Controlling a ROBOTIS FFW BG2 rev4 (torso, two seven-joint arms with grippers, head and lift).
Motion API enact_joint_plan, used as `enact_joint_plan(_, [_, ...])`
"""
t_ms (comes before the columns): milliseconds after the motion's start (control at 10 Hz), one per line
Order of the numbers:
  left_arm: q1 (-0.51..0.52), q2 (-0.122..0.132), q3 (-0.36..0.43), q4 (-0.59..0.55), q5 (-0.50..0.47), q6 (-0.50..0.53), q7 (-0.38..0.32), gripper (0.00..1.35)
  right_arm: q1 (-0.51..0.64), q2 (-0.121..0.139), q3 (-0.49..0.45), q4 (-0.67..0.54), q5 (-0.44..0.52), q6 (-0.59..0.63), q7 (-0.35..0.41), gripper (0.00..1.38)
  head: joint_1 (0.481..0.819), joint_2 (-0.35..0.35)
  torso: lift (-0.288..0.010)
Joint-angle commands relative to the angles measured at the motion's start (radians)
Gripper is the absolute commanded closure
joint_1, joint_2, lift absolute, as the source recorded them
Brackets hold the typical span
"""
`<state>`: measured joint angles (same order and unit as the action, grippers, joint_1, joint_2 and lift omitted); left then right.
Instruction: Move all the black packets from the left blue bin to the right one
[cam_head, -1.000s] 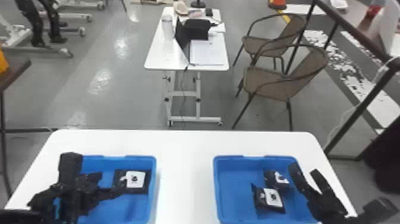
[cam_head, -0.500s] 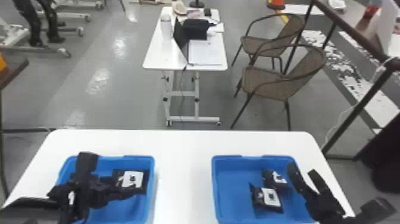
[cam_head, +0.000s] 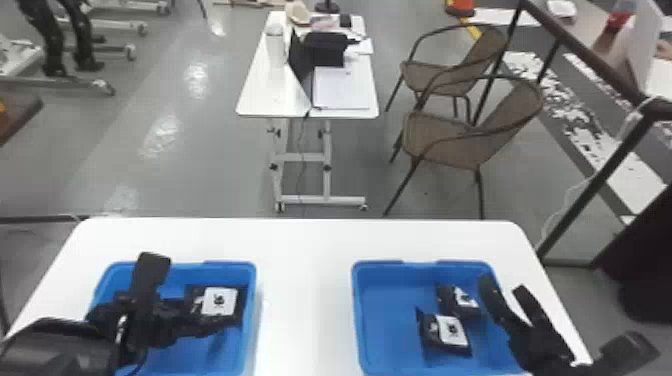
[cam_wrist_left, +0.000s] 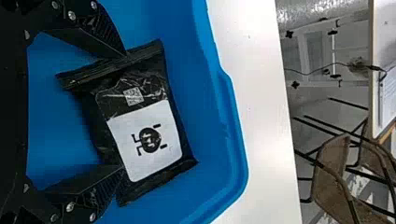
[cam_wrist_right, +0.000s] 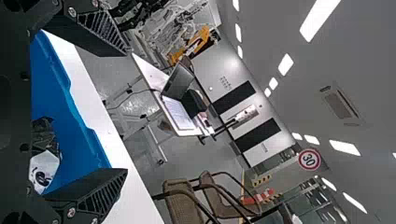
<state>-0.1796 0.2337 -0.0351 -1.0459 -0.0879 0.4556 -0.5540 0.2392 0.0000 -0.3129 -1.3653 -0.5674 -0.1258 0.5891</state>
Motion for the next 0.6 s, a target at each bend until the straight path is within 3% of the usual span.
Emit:
enact_joint_plan(0, [-0.029,0.009,-0.016,0.046,-0.030,0.003,-0.009,0.24,-0.003,0.001,0.000,0.000,-0.002,0.000,0.002,0.14,0.695,-0.053,0.000])
enact_joint_plan(200, [-0.050,0.029,-0.043,0.067,-0.035,-0.049,-0.032,0.89,-0.003,0.001,0.000,0.002,-0.003,0.003,0.006,0.14,0.695,-0.044,0.000])
enact_joint_plan(400, [-0.061,0.029,-0.040,0.067,-0.033,-0.091,-0.046,0.92,-0.003,0.001,0.000,0.003,-0.003,0.006,0.008,0.14,0.695,-0.041,0.000])
enact_joint_plan(500, [-0.069,0.027,-0.048,0.067,-0.044,-0.107,-0.069,1.06,-0.004,0.001,0.000,0.005,-0.003,0.009,0.009,0.14,0.695,-0.043,0.000])
